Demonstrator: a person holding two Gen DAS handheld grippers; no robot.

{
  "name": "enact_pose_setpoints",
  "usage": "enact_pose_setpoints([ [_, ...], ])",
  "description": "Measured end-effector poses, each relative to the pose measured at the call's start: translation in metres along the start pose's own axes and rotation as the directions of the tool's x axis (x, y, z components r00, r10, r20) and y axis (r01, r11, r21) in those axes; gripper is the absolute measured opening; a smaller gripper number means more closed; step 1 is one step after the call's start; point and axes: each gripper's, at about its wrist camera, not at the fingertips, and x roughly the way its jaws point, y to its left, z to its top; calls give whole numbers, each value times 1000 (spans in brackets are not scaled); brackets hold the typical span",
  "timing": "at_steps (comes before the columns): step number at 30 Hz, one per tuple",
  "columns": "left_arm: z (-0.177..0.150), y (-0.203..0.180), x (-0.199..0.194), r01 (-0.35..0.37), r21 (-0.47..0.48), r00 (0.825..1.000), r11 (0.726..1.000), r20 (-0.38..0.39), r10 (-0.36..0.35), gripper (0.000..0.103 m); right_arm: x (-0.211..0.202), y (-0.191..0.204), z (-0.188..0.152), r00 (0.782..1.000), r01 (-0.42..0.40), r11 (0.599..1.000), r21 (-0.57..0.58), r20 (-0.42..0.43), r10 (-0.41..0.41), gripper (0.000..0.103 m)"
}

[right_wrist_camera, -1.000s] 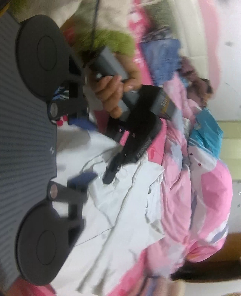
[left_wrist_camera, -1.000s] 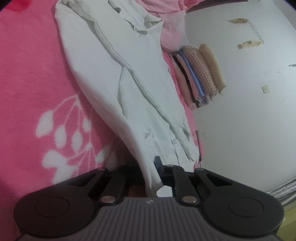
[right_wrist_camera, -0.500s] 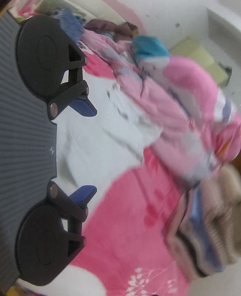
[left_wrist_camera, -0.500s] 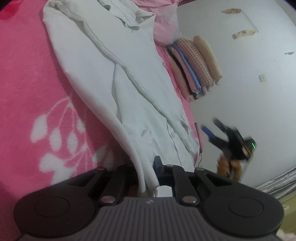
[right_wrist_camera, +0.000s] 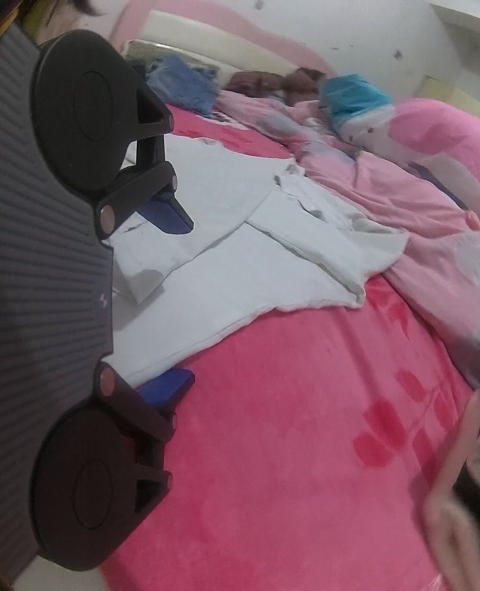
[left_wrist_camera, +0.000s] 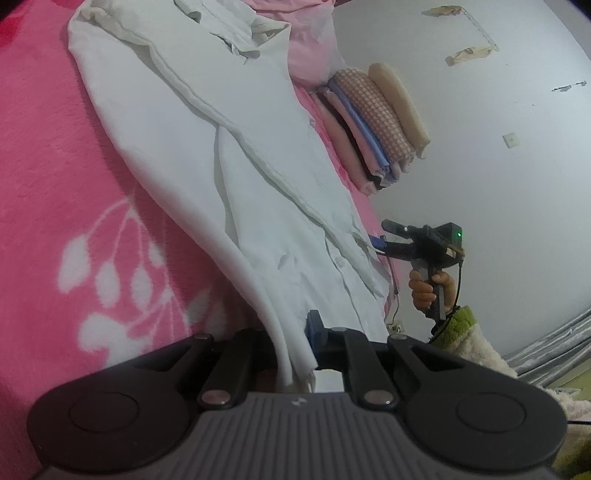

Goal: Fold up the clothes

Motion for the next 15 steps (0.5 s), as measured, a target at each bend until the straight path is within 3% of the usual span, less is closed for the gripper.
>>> enact_pose_setpoints([
  [8,0,-1,-1,-4,-2,1000,1000,-5,4,10,31,1,20,989,-141,990,-12,-51,141,79],
  [13,2,0,-1,-21,-15,1000,1000,-13,21,10,42,5,23,967,-233,972,-22,-107,230,78],
  [15,1,-2,-1,-32,-15,999,999,-10,32,10,46,7,24,956,-269,963,-25,-130,264,72],
])
